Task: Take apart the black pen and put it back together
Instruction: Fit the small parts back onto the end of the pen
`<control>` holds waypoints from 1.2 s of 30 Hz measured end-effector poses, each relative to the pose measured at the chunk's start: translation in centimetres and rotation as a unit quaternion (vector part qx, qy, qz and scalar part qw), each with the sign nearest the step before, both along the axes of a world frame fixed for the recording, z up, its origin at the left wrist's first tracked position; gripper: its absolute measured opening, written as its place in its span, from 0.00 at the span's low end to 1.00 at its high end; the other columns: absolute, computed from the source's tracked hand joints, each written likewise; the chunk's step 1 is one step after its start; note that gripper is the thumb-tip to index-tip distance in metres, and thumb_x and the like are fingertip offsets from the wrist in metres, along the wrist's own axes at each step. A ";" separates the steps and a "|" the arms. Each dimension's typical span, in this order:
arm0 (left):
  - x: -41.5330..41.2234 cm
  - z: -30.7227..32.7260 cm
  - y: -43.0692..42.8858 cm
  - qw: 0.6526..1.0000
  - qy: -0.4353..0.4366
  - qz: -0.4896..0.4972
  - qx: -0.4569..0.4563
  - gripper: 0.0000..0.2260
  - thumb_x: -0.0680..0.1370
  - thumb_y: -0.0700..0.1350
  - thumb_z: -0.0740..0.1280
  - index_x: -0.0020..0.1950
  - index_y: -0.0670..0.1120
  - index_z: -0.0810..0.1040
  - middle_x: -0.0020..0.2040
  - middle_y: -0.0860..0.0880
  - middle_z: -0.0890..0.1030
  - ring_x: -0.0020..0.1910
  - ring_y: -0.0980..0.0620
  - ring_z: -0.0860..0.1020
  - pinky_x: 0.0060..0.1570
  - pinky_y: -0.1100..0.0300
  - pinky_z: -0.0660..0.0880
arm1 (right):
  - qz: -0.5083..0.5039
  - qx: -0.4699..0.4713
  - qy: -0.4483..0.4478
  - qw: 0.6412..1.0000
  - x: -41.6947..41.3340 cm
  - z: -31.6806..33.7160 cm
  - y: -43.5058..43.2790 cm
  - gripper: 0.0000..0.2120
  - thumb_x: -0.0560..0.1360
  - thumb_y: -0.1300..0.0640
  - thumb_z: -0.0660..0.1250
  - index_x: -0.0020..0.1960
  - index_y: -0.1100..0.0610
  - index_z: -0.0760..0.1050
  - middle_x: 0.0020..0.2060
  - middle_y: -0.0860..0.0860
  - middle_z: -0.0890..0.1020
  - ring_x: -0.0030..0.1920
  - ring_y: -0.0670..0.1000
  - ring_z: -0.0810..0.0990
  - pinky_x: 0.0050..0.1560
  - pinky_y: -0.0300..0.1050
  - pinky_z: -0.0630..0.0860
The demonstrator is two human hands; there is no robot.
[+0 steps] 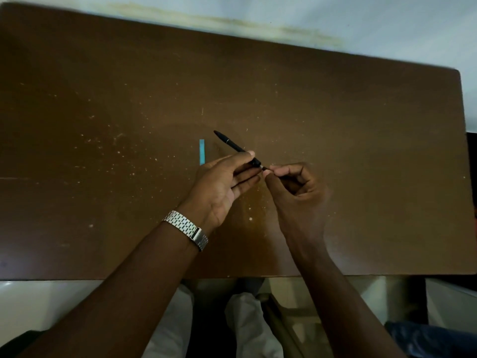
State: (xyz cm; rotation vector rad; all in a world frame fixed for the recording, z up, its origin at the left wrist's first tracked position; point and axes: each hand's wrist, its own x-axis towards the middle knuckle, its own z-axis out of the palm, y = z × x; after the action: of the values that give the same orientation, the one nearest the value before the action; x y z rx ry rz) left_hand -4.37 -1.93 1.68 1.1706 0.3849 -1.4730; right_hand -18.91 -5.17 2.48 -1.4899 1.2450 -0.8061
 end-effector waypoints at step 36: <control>0.0 -0.4 0.2 0.991 -0.077 -0.110 -0.003 0.08 0.75 0.46 0.77 0.53 0.47 0.85 0.46 0.50 0.90 0.48 0.54 0.88 0.46 0.55 0.85 | -0.008 0.012 0.027 1.000 0.2 -0.2 0.1 0.04 0.78 0.61 0.75 0.51 0.57 0.83 0.45 0.51 0.87 0.47 0.50 0.88 0.50 0.52 0.86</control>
State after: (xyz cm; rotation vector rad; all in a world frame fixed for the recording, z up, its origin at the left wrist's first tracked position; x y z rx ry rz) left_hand -4.38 -1.72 1.32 1.3444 0.1481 -1.5583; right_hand -18.75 -5.02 2.25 -1.4926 1.3041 -0.7624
